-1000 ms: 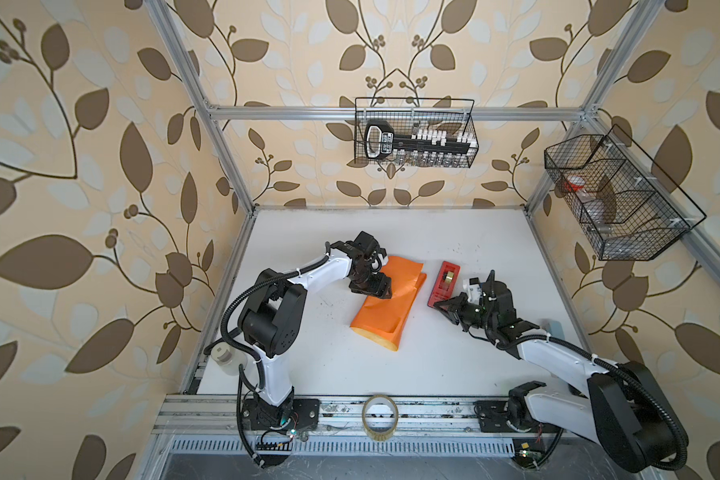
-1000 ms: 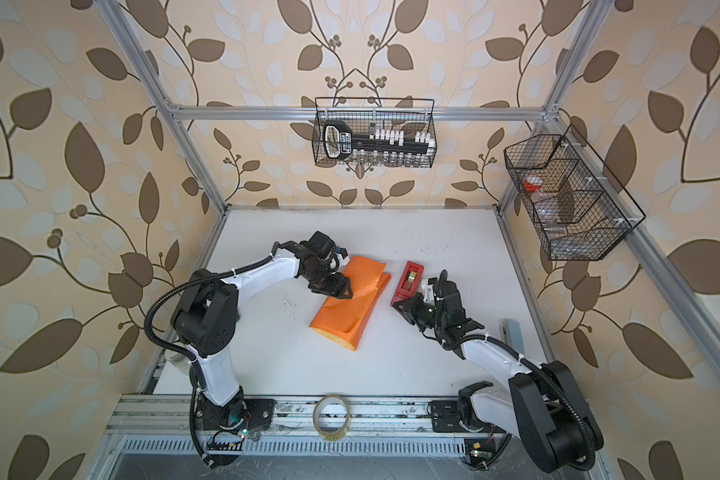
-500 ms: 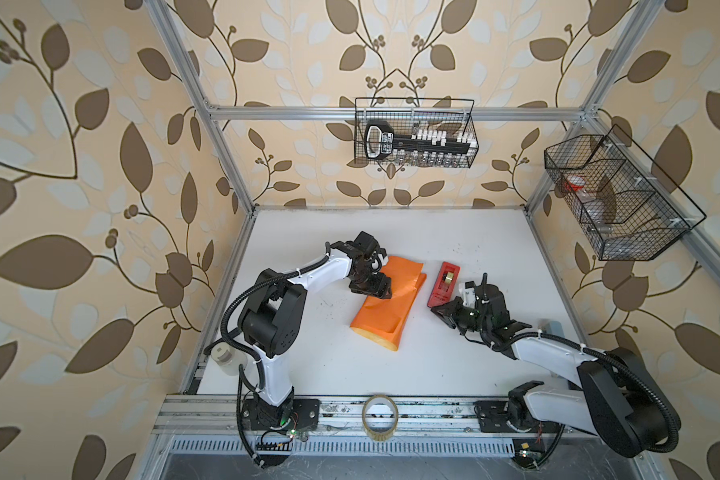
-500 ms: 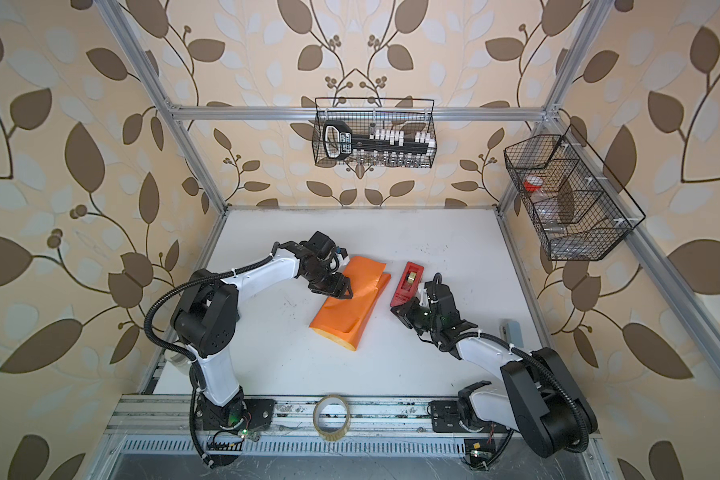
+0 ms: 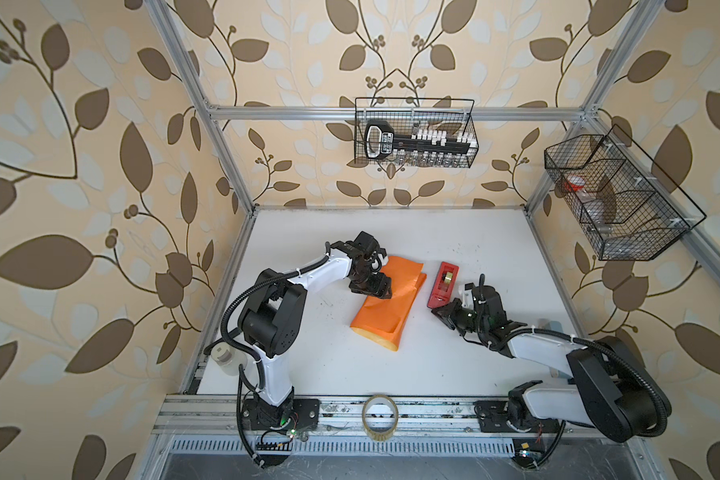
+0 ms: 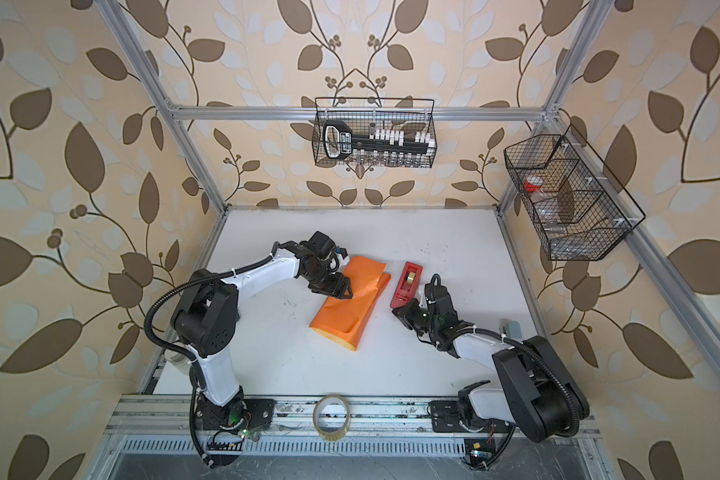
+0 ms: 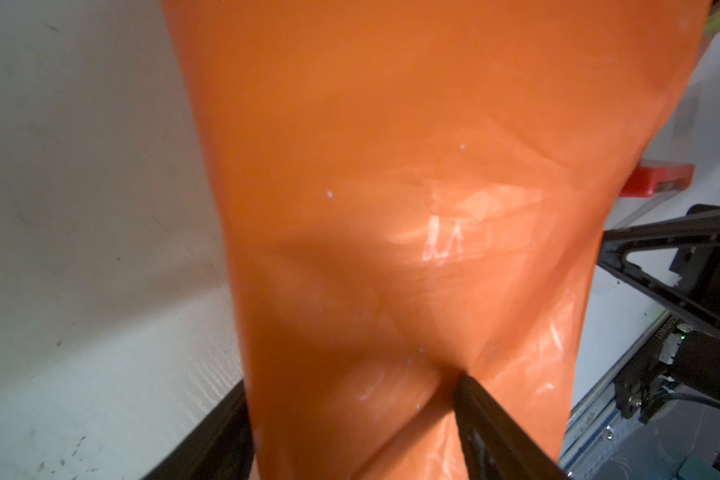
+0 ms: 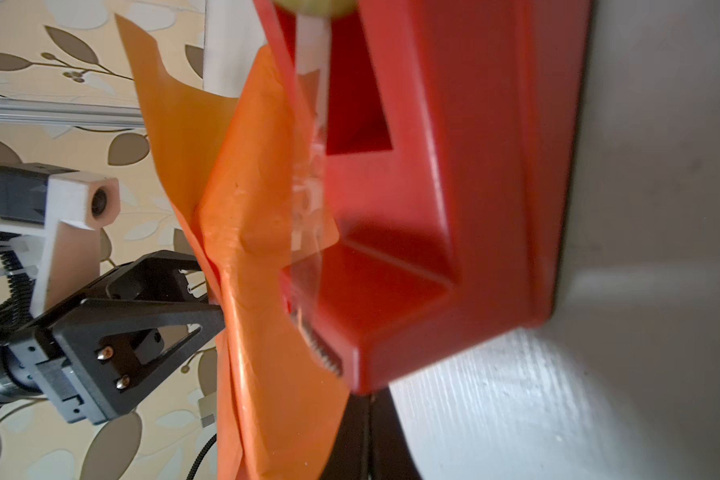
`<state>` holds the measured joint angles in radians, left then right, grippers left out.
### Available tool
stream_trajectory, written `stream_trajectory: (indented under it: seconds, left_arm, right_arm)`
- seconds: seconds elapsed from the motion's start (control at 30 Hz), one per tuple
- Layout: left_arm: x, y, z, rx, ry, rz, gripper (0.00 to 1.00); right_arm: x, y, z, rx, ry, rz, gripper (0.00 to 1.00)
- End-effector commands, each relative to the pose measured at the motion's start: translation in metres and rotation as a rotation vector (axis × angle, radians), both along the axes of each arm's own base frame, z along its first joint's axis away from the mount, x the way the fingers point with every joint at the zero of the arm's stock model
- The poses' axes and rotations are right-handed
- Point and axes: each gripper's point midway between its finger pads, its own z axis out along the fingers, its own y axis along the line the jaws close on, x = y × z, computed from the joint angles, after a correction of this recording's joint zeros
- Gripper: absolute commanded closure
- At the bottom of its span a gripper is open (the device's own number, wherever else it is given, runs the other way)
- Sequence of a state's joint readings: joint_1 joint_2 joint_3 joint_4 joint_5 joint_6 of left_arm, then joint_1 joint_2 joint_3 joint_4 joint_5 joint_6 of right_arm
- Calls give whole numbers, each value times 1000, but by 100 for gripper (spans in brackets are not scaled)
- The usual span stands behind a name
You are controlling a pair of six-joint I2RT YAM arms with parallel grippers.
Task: Wrap the gift box in paper
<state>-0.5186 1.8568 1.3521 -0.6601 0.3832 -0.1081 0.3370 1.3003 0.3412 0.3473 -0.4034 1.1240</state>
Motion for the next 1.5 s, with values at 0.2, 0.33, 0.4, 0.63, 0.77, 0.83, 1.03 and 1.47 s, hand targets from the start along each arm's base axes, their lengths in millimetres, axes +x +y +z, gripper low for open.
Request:
stream_trajectory:
  seconds: [0.2,0.33,0.4,0.63,0.77,0.83,1.03,1.47]
  left_arm:
    - [-18,-3,-12,33,53,-26,25]
    - [-17,-3,-15,33,58,-25,25]
    - [-17,-4,-12,30,57,-24,25]
    - [-16,-5,-14,31,60,-27,25]
    - [-17,-5,-18,35,69,-26,25]
    - [-17,-5,-15,33,65,-26,25]
    - [-17,-4,-17,37,63,-27,25]
    - [-17,-2,-22,59,60,-36,25]
  right_arm:
    - [-10,-13,-2,-45,22,-67,100]
    - [-25,-28,-51,-118,115,-83,100]
    - [-25,-20,-47,-82,111,-63,100]
    - [-17,-5,-1,-84,13,52,100]
    - [-14,0,9,-57,-10,59,100]
    - [-12,-2,3,-62,5,46,100]
    - [-19,-3,-27,-72,77,78,100]
    - [-52,18,43,-93,-22,381,100]
